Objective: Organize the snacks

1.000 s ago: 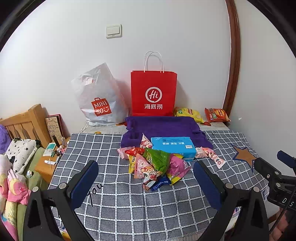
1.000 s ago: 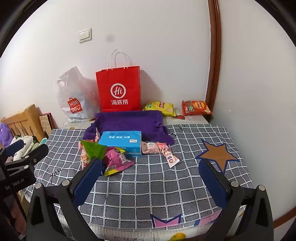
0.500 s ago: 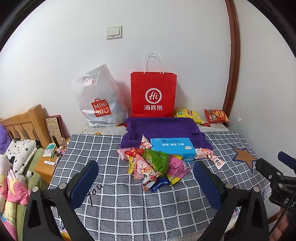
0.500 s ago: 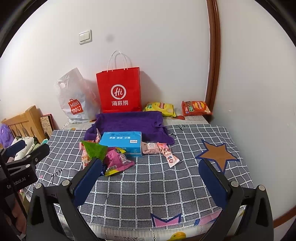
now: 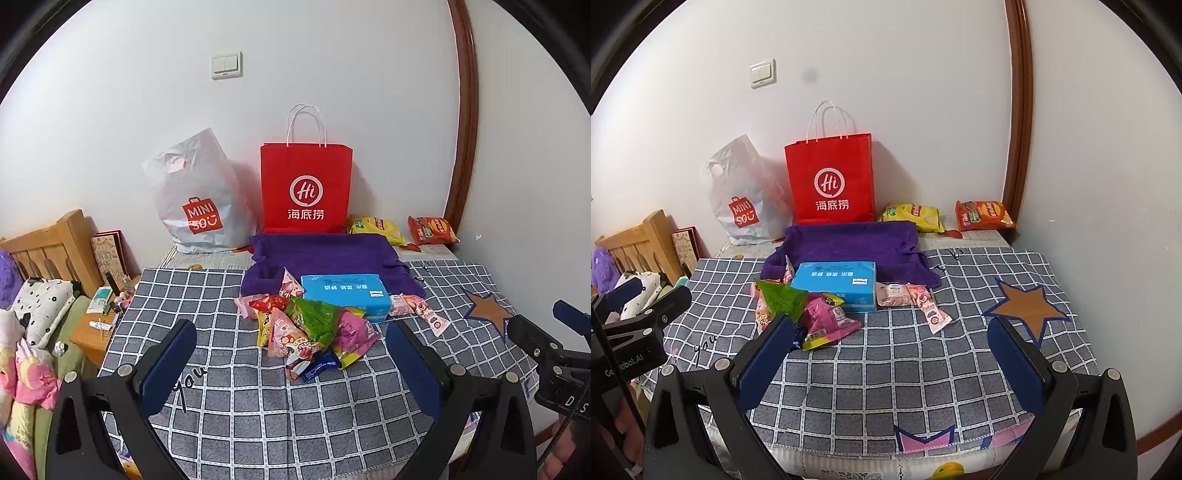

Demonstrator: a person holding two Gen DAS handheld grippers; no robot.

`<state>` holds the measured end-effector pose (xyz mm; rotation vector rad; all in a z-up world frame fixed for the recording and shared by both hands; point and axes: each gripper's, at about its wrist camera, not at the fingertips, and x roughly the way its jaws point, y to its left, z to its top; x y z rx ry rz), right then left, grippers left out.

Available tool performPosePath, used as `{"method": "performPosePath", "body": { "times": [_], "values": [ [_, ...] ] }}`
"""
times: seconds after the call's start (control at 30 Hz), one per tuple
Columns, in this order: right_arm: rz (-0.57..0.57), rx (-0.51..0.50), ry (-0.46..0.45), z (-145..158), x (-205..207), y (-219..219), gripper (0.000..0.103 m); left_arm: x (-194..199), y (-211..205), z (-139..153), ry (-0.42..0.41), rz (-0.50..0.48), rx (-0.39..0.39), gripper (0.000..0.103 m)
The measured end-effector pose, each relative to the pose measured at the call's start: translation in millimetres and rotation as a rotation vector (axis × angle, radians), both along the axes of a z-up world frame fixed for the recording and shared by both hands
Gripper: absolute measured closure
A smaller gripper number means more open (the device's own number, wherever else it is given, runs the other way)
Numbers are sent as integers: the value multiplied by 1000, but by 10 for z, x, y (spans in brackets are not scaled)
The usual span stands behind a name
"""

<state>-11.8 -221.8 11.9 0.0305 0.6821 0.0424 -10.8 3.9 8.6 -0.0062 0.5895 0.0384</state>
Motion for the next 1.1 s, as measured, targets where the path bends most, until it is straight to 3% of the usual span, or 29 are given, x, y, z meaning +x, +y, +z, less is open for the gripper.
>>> {"method": "performPosePath", "body": {
  "times": [0.73,1.1],
  "values": [
    [26,38,21,-65,78,37,0,-7,267,-45,-1,15,-78,0],
    [44,30,17,-132,123,120,0,-49,209,-15,-11,-11,-64,0]
  ]
}}
